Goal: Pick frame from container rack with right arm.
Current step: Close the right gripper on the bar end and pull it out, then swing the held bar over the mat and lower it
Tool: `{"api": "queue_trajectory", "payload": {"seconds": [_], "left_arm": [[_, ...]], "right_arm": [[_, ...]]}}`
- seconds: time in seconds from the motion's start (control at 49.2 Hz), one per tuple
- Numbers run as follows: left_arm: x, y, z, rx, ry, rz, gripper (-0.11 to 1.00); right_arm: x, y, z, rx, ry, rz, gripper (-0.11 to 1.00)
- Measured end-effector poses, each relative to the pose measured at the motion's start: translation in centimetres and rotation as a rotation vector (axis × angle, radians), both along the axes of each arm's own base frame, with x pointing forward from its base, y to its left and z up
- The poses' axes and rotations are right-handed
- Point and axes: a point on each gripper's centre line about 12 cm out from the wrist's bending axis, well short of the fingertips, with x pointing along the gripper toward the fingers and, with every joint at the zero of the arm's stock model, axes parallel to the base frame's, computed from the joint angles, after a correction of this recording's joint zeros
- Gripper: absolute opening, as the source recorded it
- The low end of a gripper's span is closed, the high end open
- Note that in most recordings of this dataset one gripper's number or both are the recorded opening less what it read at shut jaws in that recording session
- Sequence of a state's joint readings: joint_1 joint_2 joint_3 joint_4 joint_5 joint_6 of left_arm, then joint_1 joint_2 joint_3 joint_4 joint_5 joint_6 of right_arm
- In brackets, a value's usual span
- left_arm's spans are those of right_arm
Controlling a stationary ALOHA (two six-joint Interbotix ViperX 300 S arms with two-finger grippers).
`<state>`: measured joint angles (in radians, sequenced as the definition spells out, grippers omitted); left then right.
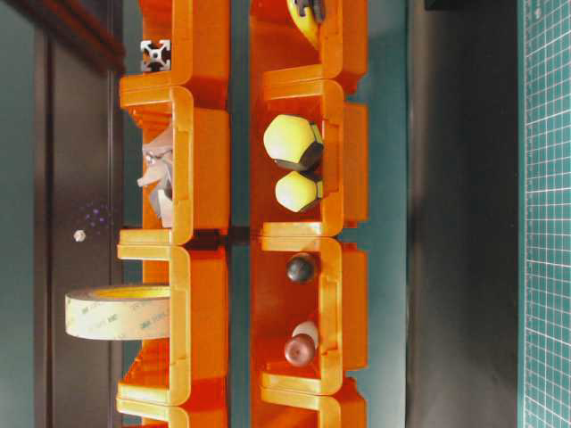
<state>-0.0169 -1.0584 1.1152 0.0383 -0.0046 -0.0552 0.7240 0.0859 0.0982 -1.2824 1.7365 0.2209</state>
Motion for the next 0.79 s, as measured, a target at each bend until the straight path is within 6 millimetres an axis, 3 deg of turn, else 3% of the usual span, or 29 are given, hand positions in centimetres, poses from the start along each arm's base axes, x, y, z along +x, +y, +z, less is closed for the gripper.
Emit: {"api": "queue_trajectory", "payload": {"seconds": [0.224,0.427,0.589,0.793], "left_arm": [[-0.3,0.0,0.1,-0.093,0.005,0.006,0.0],[-0.9,0.0,0.5,-0.103,-0.014,0.006,0.0],[-1.3,0.0,0.9,-0.103,-0.035,0.005,0.0],[-1.3,0.1,1.0,-0.109,-0.038,0.006,0.0]], "right_arm": [[2.2,5.2,2.0,-0.013,-0.026,0.169,0.26],[3.8,9.6,0.6,0.014,-0.002,0.356,0.26],[3.3,10.6,-1.7,0.064,0.075,0.388,0.26],[2.7,9.6,-8.3,0.11,0.249,0.451,0.26]]}}
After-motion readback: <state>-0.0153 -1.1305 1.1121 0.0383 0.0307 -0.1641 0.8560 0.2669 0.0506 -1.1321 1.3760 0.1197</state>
